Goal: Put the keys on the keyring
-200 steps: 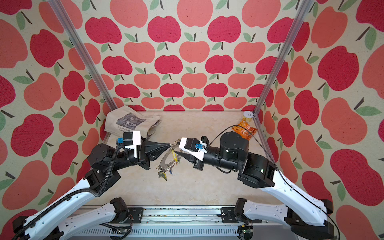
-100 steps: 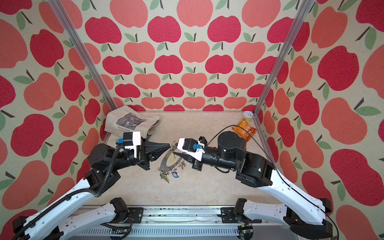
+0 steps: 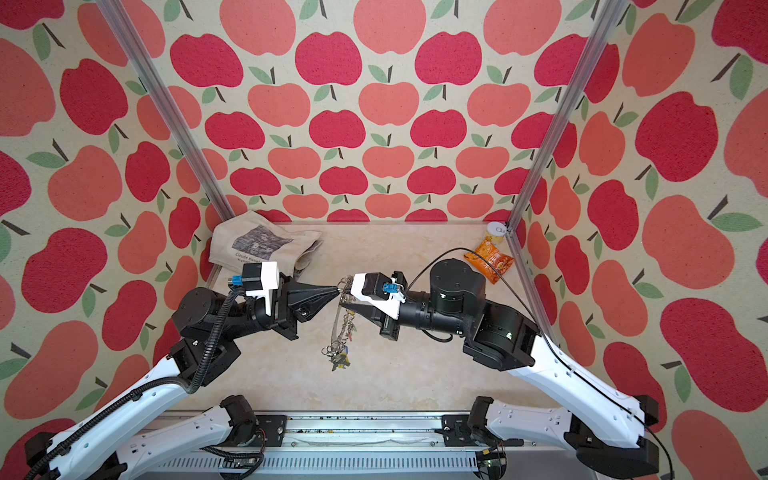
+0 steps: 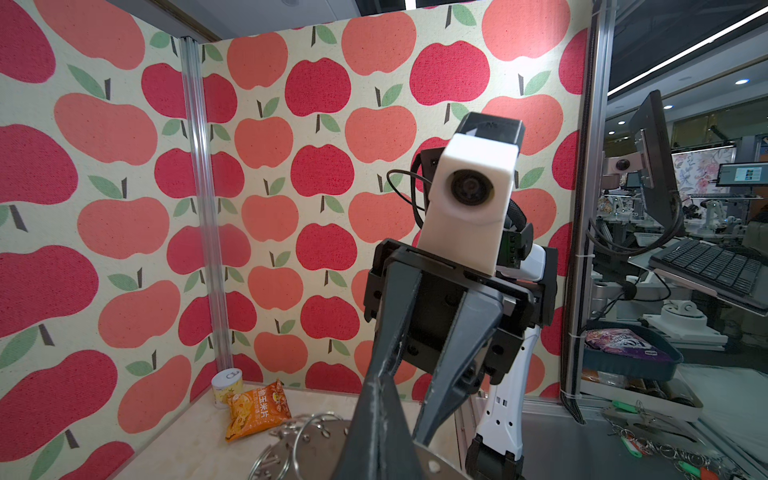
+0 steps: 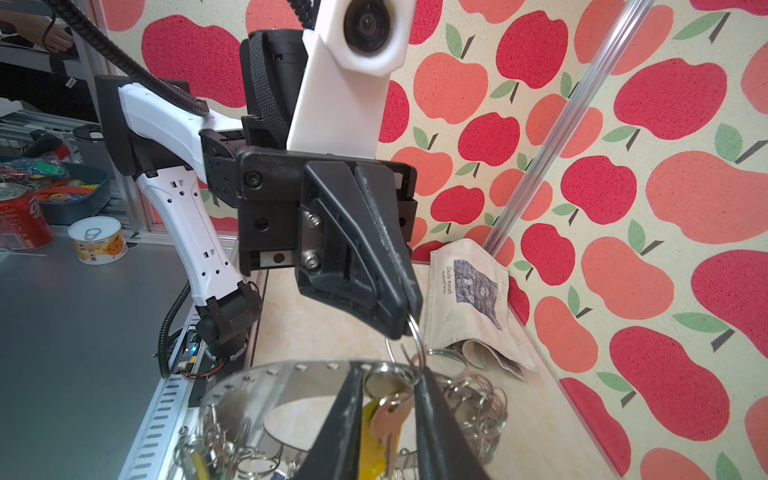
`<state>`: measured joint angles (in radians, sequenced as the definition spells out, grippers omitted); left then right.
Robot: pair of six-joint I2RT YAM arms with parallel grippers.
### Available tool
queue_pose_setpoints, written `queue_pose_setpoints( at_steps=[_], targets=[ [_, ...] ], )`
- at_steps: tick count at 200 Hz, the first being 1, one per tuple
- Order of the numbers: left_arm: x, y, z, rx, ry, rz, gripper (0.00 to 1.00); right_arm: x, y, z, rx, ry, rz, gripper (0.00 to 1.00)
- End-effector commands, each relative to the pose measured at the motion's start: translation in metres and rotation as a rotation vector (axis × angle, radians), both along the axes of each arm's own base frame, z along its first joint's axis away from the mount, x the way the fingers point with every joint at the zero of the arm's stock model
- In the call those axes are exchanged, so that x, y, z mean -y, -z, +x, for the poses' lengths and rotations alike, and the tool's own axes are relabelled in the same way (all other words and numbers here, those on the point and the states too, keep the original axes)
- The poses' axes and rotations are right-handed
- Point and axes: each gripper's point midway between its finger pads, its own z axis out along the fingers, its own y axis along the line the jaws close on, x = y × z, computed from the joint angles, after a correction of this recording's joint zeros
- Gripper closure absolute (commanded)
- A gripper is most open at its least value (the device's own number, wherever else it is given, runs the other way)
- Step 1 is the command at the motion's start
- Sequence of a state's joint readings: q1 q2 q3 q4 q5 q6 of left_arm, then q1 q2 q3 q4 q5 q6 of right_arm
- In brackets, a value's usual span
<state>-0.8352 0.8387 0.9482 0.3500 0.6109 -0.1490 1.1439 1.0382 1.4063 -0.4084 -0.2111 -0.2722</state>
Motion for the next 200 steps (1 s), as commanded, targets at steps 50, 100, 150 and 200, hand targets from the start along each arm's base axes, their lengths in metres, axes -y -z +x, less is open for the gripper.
queue_pose_setpoints(
  at_steps=[50,100,150,200],
  targets=[
    [-0.008,-0.023,-0.015,0.059,0.041,-0.055,1.00,0.006,-0.010,-0.011,-0.053,-0.073,0.077,0.76],
    [-0.008,-0.023,-0.017,0.060,0.056,-0.046,1.00,0.012,-0.014,-0.007,-0.073,-0.071,0.104,0.76],
    [-0.007,-0.024,-0.019,0.061,0.066,-0.049,1.00,0.009,-0.014,-0.008,-0.088,-0.083,0.104,0.81],
    [-0.007,-0.026,-0.021,0.061,0.080,-0.051,1.00,0.006,-0.012,-0.008,-0.102,-0.091,0.099,0.85]
  ],
)
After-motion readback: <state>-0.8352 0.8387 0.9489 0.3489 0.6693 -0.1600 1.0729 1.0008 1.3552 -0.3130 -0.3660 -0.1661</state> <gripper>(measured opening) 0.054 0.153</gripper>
